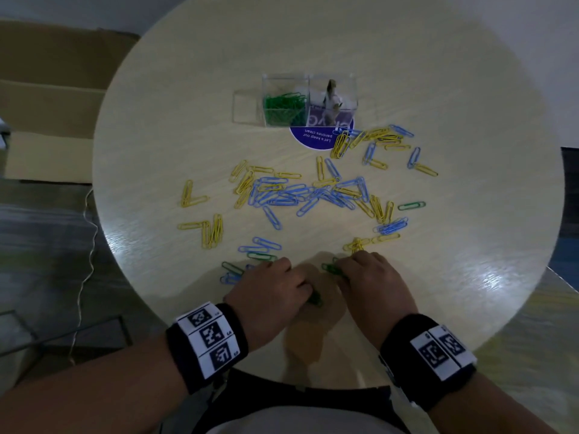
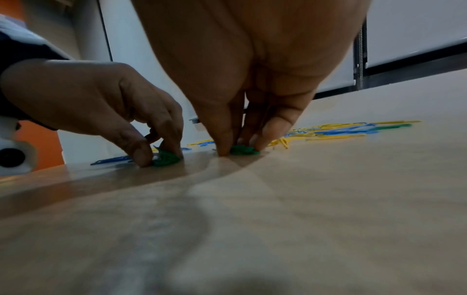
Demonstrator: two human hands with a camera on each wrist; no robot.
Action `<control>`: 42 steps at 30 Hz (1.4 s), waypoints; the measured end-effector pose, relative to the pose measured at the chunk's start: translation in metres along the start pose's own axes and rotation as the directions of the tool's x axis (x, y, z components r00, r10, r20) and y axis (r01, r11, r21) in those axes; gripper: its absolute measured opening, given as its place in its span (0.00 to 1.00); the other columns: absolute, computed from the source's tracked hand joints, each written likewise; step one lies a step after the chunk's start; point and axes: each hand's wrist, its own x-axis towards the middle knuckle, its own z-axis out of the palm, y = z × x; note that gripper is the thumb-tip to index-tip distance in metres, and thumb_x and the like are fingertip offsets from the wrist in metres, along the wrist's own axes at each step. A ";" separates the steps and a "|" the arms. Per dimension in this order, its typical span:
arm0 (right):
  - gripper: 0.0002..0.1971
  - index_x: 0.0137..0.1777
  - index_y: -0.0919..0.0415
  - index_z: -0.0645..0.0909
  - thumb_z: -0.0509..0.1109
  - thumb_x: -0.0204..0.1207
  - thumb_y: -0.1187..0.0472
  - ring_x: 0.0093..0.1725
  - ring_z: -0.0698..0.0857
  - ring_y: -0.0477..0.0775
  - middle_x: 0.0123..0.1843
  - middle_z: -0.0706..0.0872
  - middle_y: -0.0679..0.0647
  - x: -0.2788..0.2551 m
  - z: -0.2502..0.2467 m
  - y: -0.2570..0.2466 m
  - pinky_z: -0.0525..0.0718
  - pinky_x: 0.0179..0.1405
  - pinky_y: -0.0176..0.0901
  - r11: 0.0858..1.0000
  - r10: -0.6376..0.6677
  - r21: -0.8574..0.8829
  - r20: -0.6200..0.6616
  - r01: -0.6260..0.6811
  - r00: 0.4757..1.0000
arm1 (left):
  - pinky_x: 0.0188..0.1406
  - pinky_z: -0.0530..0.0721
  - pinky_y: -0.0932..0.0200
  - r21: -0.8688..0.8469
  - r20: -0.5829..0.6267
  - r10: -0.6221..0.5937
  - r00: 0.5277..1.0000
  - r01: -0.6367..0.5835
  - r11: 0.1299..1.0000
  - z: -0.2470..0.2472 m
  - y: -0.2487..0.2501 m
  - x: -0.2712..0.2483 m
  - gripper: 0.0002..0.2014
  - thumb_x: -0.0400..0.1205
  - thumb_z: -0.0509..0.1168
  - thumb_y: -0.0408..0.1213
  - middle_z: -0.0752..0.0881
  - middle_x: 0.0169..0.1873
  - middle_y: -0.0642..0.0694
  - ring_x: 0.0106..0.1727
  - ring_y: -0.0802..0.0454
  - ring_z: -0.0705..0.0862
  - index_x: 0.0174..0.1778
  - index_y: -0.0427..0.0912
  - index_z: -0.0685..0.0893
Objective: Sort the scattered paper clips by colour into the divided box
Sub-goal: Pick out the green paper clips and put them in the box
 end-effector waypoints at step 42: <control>0.17 0.39 0.61 0.87 0.65 0.80 0.50 0.39 0.87 0.59 0.38 0.90 0.57 0.263 -0.141 -0.017 0.85 0.42 0.48 0.894 0.149 0.436 -0.066 -0.106 0.987 | 0.44 0.88 0.46 -0.812 -0.153 -0.825 0.545 0.407 0.419 -0.115 -0.187 0.137 0.15 0.85 0.61 0.41 0.90 0.36 0.40 0.36 0.43 0.89 0.45 0.35 0.89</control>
